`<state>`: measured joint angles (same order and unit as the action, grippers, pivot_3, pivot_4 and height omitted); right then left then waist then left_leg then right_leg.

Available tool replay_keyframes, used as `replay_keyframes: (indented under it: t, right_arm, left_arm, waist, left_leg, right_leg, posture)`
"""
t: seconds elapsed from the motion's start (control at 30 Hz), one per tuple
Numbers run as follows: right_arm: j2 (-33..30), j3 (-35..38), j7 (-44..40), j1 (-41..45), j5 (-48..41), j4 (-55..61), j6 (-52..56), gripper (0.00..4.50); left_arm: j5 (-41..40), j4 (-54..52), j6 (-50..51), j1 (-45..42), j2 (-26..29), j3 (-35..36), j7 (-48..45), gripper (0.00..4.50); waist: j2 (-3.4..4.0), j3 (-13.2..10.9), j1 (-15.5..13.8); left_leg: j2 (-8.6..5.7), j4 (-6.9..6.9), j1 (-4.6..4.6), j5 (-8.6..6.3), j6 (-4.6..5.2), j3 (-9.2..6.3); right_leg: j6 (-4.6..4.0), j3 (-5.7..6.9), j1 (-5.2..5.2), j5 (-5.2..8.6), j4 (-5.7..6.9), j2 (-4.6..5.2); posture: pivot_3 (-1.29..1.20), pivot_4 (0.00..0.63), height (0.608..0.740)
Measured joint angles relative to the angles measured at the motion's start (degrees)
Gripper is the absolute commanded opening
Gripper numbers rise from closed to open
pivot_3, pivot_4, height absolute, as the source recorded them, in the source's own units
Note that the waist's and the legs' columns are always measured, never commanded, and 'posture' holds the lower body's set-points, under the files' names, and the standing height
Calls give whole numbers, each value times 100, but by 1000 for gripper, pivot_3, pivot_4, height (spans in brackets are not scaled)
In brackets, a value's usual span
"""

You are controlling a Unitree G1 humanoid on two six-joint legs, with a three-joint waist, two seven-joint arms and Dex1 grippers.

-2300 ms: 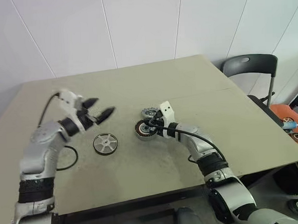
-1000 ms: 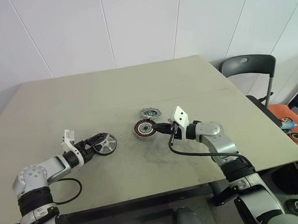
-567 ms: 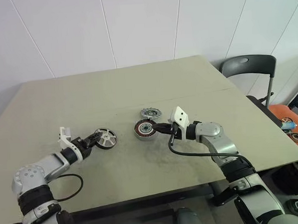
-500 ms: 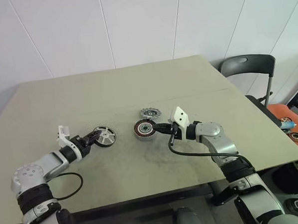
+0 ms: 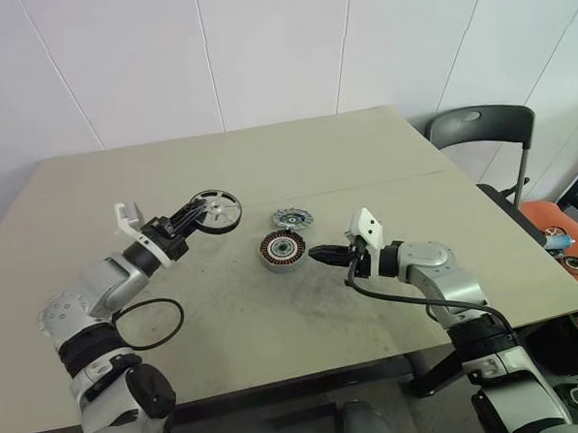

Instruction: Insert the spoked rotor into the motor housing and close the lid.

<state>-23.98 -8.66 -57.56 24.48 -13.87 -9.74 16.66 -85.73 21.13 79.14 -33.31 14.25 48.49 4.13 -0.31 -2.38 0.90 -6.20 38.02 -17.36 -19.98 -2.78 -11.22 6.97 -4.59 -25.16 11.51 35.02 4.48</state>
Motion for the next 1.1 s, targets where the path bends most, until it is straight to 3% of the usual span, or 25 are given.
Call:
replay_keyframes:
  t: [0.23, 0.33, 0.67, 1.1]
  right_arm:
    - [-149, 96, 243, -138, 7, 151, 95, 0]
    - [-166, 100, 320, -165, 5, 229, 154, 0]
    - [-178, 104, 472, -209, -19, 340, 186, 0]
    - [-152, 104, 662, -266, -92, 503, 274, 0]
  left_arm:
    - [-2014, -353, -564, 165, -172, -875, 1249, 438]
    - [-2434, -505, -791, 346, -215, -1297, 1485, 438]
    - [-2574, -841, -1118, 601, -504, -1733, 1574, 438]
    - [-2593, -707, -1261, 1015, -69, -2493, 1421, 438]
  waist:
    - [-3, 0, -29]
    - [-3, 0, -31]
    - [-3, 0, -46]
    - [-3, 0, -71]
  left_leg:
    - [0, 5, 1, 0, -1, 5]
    - [-1, 4, 1, 2, -4, 6]
    - [-1, 6, 1, 3, -6, 10]
    - [-2, 6, 0, 3, -6, 10]
  right_leg:
    - [2, -2, 2, -1, 2, 1]
    - [2, -2, 1, -2, 2, 0]
    - [-1, -2, 3, -3, 1, 0]
    - [-1, -2, 2, -3, -1, 0]
  posture:
    - [0, 0, 740]
    - [0, 0, 740]
    - [0, 0, 740]
    - [0, 0, 740]
